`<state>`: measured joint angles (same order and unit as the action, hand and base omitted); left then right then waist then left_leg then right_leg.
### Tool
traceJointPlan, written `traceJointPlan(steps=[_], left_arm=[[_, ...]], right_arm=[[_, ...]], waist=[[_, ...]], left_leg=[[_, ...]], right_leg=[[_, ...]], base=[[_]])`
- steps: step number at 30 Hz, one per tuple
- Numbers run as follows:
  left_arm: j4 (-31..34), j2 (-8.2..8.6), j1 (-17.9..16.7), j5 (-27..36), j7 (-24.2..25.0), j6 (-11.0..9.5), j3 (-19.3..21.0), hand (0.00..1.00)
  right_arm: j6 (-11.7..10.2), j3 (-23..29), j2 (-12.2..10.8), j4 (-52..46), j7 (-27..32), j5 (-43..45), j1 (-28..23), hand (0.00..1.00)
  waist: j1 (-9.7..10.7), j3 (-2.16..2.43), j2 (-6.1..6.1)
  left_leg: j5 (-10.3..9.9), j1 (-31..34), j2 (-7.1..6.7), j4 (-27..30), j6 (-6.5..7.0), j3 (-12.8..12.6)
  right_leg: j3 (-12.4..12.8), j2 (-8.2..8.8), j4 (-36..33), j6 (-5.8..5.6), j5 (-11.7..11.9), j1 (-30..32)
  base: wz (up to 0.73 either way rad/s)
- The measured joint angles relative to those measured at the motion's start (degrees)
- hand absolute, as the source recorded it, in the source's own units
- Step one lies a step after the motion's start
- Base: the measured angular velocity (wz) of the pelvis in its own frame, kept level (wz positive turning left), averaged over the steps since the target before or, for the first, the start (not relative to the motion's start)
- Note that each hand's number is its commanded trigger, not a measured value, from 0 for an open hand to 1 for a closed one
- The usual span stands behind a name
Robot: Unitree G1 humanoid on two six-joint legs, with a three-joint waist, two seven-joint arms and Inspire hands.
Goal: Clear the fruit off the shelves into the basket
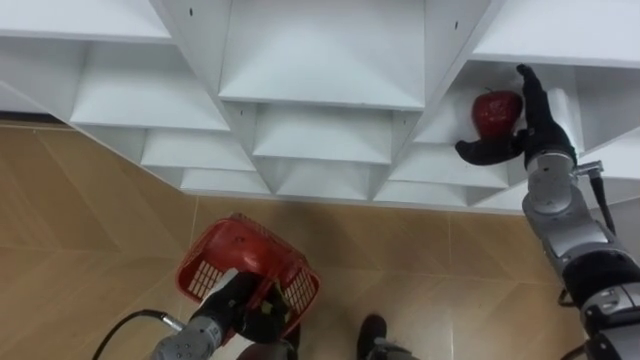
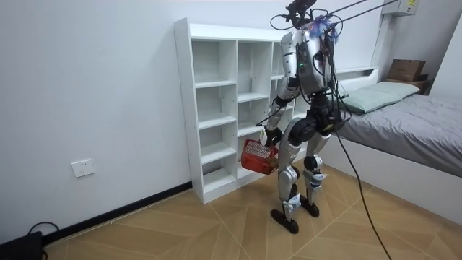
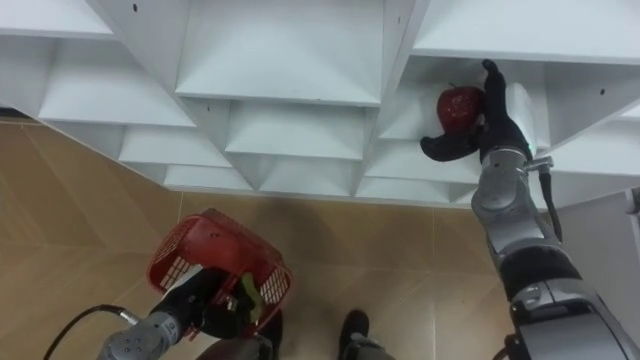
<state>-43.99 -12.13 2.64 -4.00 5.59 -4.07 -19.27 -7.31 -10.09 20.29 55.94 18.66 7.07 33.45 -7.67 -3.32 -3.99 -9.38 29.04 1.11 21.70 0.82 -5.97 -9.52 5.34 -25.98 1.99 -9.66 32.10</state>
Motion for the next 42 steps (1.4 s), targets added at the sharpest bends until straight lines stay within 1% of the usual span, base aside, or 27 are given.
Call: traceJointPlan(steps=[1,2,3,6,9,13,18,24,31,35,42], left_arm=[[0.01,0.0,0.01,0.0,-0.01,0.0,0.0,1.0],[0.02,-0.01,0.02,0.0,-0.01,0.0,-0.01,1.0],[0.04,-0.01,0.06,0.0,-0.01,0.0,-0.01,1.0],[0.08,-0.03,0.08,-0.01,-0.01,0.0,-0.01,1.0],[0.08,-0.29,0.05,-0.01,-0.06,0.0,-0.03,1.0],[0.11,-0.27,0.05,0.01,-0.43,-0.01,-0.13,1.0],[0.1,-0.28,0.04,0.0,-0.46,0.0,-0.1,1.0],[0.09,-0.3,0.05,0.02,-0.43,0.0,-0.08,1.0],[0.12,-0.27,0.02,0.02,-0.5,0.0,-0.13,1.0],[0.09,-0.22,0.25,0.07,-1.55,0.0,-0.18,1.0],[0.04,-0.23,0.9,0.04,-1.56,-0.08,0.1,1.0]], right_arm=[[0.05,-0.03,0.0,0.1,0.0,0.0,0.0,0.53],[0.11,-0.04,0.0,0.1,0.0,0.04,0.0,0.88],[0.32,-0.04,0.0,0.09,0.01,0.05,0.01,1.0],[0.5,-0.03,0.05,0.09,0.9,0.22,0.03,1.0],[0.4,-1.04,0.59,0.08,1.77,1.33,0.02,1.0],[0.93,-1.03,0.92,0.25,2.59,1.27,0.2,1.0],[0.92,-1.07,1.23,0.24,3.7,1.32,0.24,1.0],[1.1,-1.21,1.48,0.3,3.41,1.35,0.11,1.0],[1.19,-1.38,1.48,0.73,1.68,1.87,0.11,1.0],[1.06,-2.07,1.48,0.83,1.58,1.71,0.1,1.0],[0.96,-2.34,1.44,0.33,0.28,2.54,0.03,1.0]], waist=[[-0.06,0.0,0.0],[-0.09,0.0,-0.01],[-0.16,0.01,-0.05],[-0.23,0.03,-0.28],[-0.09,0.07,-0.83],[-0.55,0.06,-0.87],[-0.64,0.06,-0.86],[-0.67,0.03,-0.83],[-0.72,-0.03,-0.74],[-0.63,-0.05,-0.69],[-0.6,-0.06,-0.66]], left_leg=[[0.0,0.0,0.0,0.0,0.0,0.0],[0.0,0.0,0.0,0.0,0.0,0.0],[0.0,0.01,0.0,-0.01,0.0,0.0],[0.0,0.01,0.0,-0.01,0.0,0.0],[0.0,0.0,0.04,0.05,0.0,0.0],[0.01,0.0,0.11,0.05,-0.02,-0.01],[0.03,0.05,0.2,-0.05,-0.06,-0.01],[0.03,0.05,0.2,-0.03,-0.06,-0.01],[0.04,0.08,0.23,-0.06,-0.08,0.02],[0.04,0.08,0.25,-0.08,-0.08,-0.01],[0.02,0.11,0.3,-0.06,-0.1,0.16]], right_leg=[[0.0,0.0,0.0,0.0,0.0,0.0],[0.0,0.0,-0.01,0.0,0.0,0.0],[0.0,0.0,0.01,0.0,0.0,0.01],[-0.01,0.0,0.08,0.0,0.0,0.0],[-0.02,-0.06,0.21,0.02,0.04,-0.03],[-0.03,-0.15,0.28,0.04,0.16,-0.04],[0.04,-0.27,0.28,0.08,0.18,-0.03],[-0.13,-0.24,0.1,0.09,0.18,-0.02],[-0.13,-0.25,-0.02,0.15,0.22,0.06],[0.01,-0.28,0.05,0.16,0.22,0.06],[-0.03,-0.34,0.14,0.24,0.28,0.07]], base=[[0.0],[0.0],[0.0],[0.0],[0.0],[0.0],[0.0],[0.0],[0.0],[0.0],[0.0]])
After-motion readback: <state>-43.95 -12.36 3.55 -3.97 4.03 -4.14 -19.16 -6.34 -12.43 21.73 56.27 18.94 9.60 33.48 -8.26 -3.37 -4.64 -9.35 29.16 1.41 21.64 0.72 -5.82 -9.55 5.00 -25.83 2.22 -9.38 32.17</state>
